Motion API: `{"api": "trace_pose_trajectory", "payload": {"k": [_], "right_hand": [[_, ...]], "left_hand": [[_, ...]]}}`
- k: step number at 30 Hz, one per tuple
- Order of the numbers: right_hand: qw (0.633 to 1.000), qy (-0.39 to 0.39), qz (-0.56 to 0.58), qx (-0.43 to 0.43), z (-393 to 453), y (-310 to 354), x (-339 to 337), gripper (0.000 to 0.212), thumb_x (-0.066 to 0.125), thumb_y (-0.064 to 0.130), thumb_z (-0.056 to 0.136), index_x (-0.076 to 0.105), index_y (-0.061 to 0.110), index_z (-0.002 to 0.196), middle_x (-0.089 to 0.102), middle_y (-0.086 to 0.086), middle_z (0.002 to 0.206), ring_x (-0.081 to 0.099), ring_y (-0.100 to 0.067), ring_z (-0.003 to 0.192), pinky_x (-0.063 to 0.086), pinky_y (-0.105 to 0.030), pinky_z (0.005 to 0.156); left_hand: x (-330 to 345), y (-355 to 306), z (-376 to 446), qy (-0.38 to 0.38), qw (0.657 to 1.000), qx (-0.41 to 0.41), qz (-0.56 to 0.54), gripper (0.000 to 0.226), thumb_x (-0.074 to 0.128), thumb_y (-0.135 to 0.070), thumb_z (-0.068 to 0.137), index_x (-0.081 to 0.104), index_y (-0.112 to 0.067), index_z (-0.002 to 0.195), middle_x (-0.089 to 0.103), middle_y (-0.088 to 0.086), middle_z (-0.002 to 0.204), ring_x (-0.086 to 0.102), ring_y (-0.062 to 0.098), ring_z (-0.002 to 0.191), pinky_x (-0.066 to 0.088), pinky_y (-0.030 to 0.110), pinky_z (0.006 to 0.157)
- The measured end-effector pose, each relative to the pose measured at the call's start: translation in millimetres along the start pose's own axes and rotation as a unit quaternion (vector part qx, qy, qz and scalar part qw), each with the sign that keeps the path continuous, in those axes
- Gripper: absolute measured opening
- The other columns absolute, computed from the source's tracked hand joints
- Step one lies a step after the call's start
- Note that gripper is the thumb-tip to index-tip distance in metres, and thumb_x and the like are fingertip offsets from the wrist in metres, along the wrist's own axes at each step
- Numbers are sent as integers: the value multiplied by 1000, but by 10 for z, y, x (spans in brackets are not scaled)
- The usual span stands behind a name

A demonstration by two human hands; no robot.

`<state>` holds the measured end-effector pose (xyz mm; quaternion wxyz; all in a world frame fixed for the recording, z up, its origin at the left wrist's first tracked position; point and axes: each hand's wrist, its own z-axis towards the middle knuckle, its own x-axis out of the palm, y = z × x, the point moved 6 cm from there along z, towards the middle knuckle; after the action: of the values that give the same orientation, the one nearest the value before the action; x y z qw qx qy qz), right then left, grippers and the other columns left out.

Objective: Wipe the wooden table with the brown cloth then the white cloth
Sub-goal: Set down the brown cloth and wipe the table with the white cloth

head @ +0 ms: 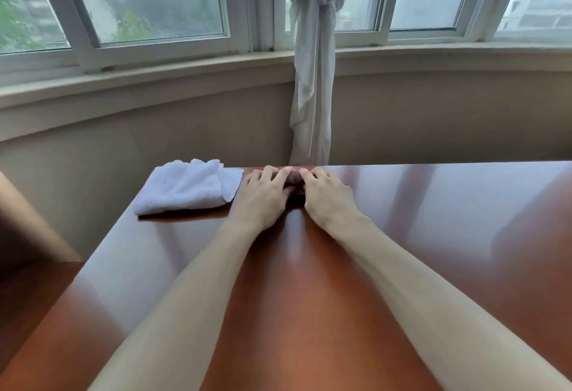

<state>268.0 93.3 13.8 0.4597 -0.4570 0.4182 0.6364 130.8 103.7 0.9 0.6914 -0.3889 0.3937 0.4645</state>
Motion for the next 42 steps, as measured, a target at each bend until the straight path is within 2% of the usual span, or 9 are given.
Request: {"api": "trace_pose_trajectory", "payload": {"k": [8, 13, 16, 19, 23, 27, 32, 38, 42], "right_hand": [[998, -21, 62, -14, 283, -113, 182, 49, 33, 22, 108, 31, 21, 157, 42, -2, 151, 33, -23, 143, 41, -42, 104], [992, 111, 53, -31, 267, -131, 20, 57, 35, 27, 106, 22, 22, 162, 32, -4, 162, 31, -26, 148, 37, -45, 114], [989, 146, -23, -29, 175, -8, -282, 59, 39, 25, 102, 27, 20, 159, 37, -11, 156, 40, -36, 138, 42, -48, 109], [989, 138, -22, -44, -43, 320, -419, 54, 42, 21, 98, 41, 16, 152, 43, -16, 147, 45, -40, 132, 42, -50, 107], [984, 134, 20, -119, -316, 1049, -409, 46, 43, 15, 93, 59, 15, 136, 54, -15, 136, 53, -37, 126, 49, -49, 101], [982, 94, 43, -161, -405, 1691, -378, 34, 45, 14, 94, 66, 12, 120, 62, -10, 123, 59, -31, 116, 49, -39, 83], [970, 40, 25, -238, -80, 2347, -234, 39, 41, 19, 101, 60, 18, 135, 57, -8, 136, 53, -31, 122, 48, -43, 83], [959, 106, 46, -261, 707, 2413, 234, 44, 36, 37, 107, 44, 41, 151, 36, 6, 162, 28, -19, 149, 32, -50, 116], [975, 66, 71, -202, 690, 2410, 545, 46, 29, 32, 111, 41, 32, 155, 34, -2, 163, 26, -27, 148, 16, -41, 118]], "left_hand": [[153, 144, 265, -36, 999, 1, -21, 47, 45, -44, 101, 44, -32, 147, 53, -3, 136, 50, 28, 120, 35, 42, 108], [-58, 29, 155, 118, 992, 14, 52, 64, 43, -34, 101, 18, -28, 159, 29, 8, 160, 28, 28, 145, 21, 44, 120], [-417, 4, -86, 151, 981, 33, 120, 58, 43, -30, 98, 29, -24, 155, 38, 10, 152, 42, 31, 134, 35, 46, 110], [-876, 202, -449, 131, 983, 27, 127, 38, 43, -25, 94, 54, -20, 129, 52, 6, 134, 51, 29, 119, 47, 43, 92], [-1360, 669, -1178, 75, 992, -71, 69, 36, 42, -21, 96, 59, -20, 127, 54, 1, 131, 53, 24, 118, 41, 35, 78], [-1422, 1096, -1769, 50, 986, -149, 58, 39, 45, -27, 95, 58, -22, 132, 53, -1, 134, 48, 24, 122, 41, 38, 91], [-1226, 1487, -2165, 47, 981, -189, -19, 47, 44, -45, 100, 44, -32, 145, 29, 2, 161, 23, 24, 148, 30, 41, 115], [-1055, 1598, -2179, 43, 978, -201, -39, 52, 32, -53, 100, 35, -35, 149, 19, -5, 164, 9, 15, 153, 27, 38, 119], [-1064, 1594, -2174, 45, 976, -208, -40, 54, 33, -54, 100, 32, -37, 151, 18, -7, 165, 5, 11, 153, 28, 38, 117]]}}
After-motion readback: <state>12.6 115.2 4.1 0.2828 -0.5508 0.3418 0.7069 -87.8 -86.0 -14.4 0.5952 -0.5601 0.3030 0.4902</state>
